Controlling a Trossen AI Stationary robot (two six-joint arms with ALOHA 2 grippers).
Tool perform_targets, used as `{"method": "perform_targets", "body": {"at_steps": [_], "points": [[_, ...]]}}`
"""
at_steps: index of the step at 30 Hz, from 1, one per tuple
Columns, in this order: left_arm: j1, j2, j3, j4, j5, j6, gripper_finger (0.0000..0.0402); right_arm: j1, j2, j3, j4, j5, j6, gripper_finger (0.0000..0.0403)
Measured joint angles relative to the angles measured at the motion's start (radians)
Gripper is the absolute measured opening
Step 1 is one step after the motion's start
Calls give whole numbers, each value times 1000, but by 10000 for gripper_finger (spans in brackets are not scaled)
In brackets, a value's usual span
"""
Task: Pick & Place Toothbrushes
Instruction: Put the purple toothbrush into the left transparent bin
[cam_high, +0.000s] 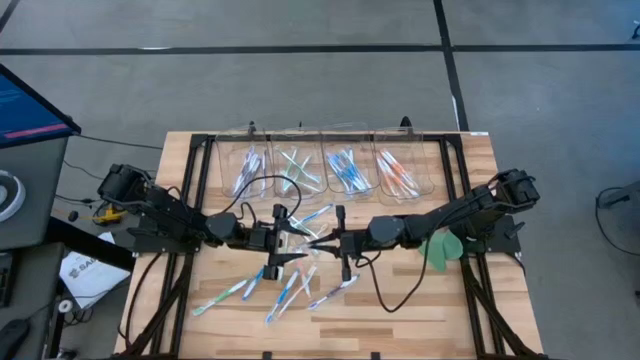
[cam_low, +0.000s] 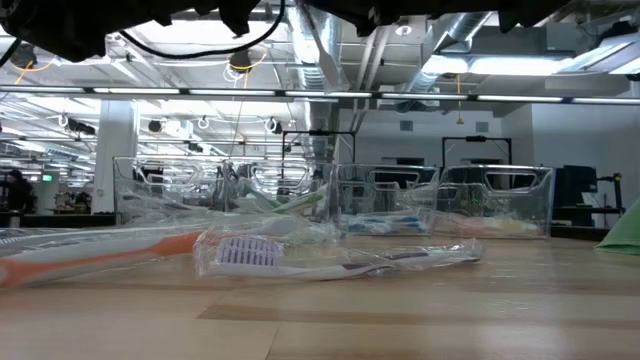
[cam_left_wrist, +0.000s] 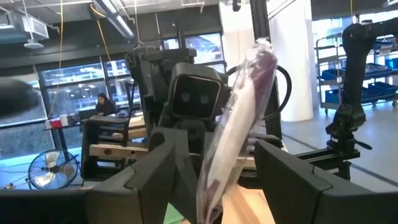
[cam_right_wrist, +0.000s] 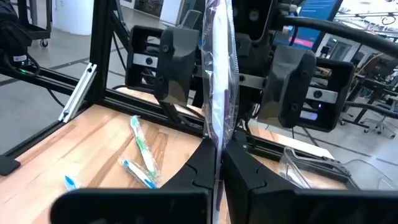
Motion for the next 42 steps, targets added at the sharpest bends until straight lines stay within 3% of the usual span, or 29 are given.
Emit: {"method": "perform_targets", "body": {"at_steps": [3, 6, 13, 16, 21, 25, 31, 36, 42], "points": [[0, 0, 0, -2, 0, 0, 202, 0, 0, 0, -6, 0, 0, 5], [0, 0, 0, -2, 0, -1, 166, 0, 0, 0, -11, 0, 8, 7], [1, 0, -1, -12, -10, -3, 21, -4, -1, 1, -68, 17, 56, 59], [0, 0, -1, -17, -9, -14, 21, -2, -2, 1, -104, 42, 98, 100], [1, -1, -1, -32, -52, -22, 20, 18, -2, 1, -116, 235, 131, 179], [0, -18, -2, -114, -64, -36, 20, 49, -40, 1, -259, 318, -20, 230], [0, -115, -2, -269, -94, -40, 20, 122, -169, 1, -381, 695, 5, 254], [2, -310, -2, -487, -193, -64, 20, 203, -292, 1, -608, 872, 107, 255], [80, -647, -1, -874, -321, -193, 20, 261, -385, 1, -926, 880, 433, 255]]}}
